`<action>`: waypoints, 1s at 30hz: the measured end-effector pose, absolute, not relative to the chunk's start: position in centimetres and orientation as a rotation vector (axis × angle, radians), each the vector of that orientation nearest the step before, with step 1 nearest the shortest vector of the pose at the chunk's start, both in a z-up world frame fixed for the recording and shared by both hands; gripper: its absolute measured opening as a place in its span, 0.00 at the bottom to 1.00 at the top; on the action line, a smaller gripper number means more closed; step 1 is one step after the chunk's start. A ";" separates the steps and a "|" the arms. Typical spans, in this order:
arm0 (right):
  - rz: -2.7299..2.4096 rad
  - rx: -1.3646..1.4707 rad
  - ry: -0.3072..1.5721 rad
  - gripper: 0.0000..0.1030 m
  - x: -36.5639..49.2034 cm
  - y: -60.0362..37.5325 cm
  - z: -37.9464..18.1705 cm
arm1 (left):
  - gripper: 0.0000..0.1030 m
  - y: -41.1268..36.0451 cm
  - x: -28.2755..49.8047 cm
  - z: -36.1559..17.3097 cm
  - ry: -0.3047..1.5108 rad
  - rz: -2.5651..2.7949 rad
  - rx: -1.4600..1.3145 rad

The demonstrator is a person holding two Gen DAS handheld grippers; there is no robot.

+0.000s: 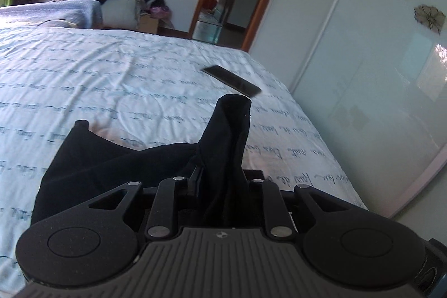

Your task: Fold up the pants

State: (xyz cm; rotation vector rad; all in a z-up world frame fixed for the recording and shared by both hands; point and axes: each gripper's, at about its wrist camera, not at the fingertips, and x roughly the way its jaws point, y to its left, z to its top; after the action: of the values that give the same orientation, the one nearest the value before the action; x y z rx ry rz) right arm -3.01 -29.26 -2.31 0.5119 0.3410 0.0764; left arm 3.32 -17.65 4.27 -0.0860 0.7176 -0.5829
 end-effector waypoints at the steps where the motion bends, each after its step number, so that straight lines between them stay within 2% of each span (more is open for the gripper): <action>1: 0.062 0.518 0.348 0.21 -2.9 -29.6 -2.5 | 0.20 -18.4 3.4 3.9 0.725 -0.588 -0.075; 8: 0.005 0.575 0.392 0.21 -3.2 -31.4 -4.5 | 0.22 -22.2 3.5 1.6 0.757 -0.594 0.003; 10: -0.005 0.590 0.391 0.21 -3.3 -31.8 -4.7 | 0.30 -22.9 3.7 1.2 0.761 -0.594 0.018; 14: -0.048 0.573 0.395 0.21 -4.6 -33.2 -5.1 | 0.33 -23.9 4.5 -0.1 0.829 -0.621 0.002; 16: -0.083 0.544 0.406 0.27 -5.0 -33.5 -5.1 | 0.40 -23.9 4.8 -0.6 0.868 -0.651 -0.041; 18: -0.098 0.547 0.407 0.39 -5.8 -34.6 -5.5 | 0.43 -23.8 5.0 -1.0 0.893 -0.672 -0.072; 19: -0.110 0.546 0.407 0.42 -6.2 -34.9 -5.6 | 0.44 -23.7 4.9 -0.9 0.897 -0.678 -0.080; 24: -0.249 0.497 0.361 0.43 -8.4 -36.5 -5.3 | 0.47 -21.3 5.3 0.5 0.895 -0.690 -0.178; 27: -0.232 0.498 0.295 0.43 -9.0 -36.9 -4.3 | 0.54 -18.8 5.7 2.1 0.838 -0.618 -0.192; 29: -0.192 0.464 0.289 0.43 -8.2 -36.5 -3.6 | 0.65 -17.2 6.2 2.9 0.786 -0.541 -0.163; 30: -0.167 0.446 0.300 0.43 -7.4 -36.2 -3.4 | 0.75 -16.9 6.4 3.1 0.771 -0.487 -0.111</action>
State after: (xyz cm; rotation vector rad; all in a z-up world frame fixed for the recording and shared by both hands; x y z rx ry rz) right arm -7.43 -36.24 -3.43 0.4462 0.3003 -0.1672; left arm 6.44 -16.87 3.06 -0.1109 0.7711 -0.4872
